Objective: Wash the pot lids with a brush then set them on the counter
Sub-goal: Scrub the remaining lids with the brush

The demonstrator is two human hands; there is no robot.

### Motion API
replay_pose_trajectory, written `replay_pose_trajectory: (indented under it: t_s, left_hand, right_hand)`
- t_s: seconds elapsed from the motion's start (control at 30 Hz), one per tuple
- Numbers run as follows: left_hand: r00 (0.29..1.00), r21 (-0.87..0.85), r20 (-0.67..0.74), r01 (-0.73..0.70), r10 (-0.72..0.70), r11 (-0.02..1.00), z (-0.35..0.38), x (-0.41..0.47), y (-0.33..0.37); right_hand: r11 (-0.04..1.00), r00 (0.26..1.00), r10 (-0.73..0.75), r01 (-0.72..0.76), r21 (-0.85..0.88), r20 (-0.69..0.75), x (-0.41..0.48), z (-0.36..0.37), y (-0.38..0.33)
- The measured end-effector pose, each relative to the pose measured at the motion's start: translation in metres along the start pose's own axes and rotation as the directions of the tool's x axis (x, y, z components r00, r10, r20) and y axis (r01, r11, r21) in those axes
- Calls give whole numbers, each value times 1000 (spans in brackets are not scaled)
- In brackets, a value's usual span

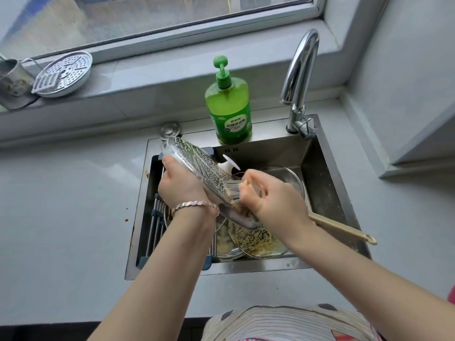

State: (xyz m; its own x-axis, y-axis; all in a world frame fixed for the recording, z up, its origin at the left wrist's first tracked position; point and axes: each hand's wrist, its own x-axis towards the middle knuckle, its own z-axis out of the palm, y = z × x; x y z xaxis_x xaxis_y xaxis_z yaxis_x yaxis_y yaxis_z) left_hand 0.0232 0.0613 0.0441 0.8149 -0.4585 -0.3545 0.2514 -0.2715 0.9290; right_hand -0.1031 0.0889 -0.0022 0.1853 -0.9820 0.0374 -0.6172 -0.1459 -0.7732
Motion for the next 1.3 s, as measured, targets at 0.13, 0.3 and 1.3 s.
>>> replay_pose_trajectory:
  t_s: [0.13, 0.3, 1.3]
  left_hand:
    - [990, -31, -72, 117, -119, 993, 0, 12, 0]
    - [977, -71, -96, 185, -191, 980, -5, 16, 6]
    - [824, -22, 488, 342, -289, 939, -29, 20, -6]
  right_hand:
    - [963, 961, -231, 203, -178, -154, -13, 4, -7]
    - [972, 966, -199, 172, -163, -167, -15, 1, 11]
    - [974, 974, 175, -150, -170, 142, 20, -20, 54]
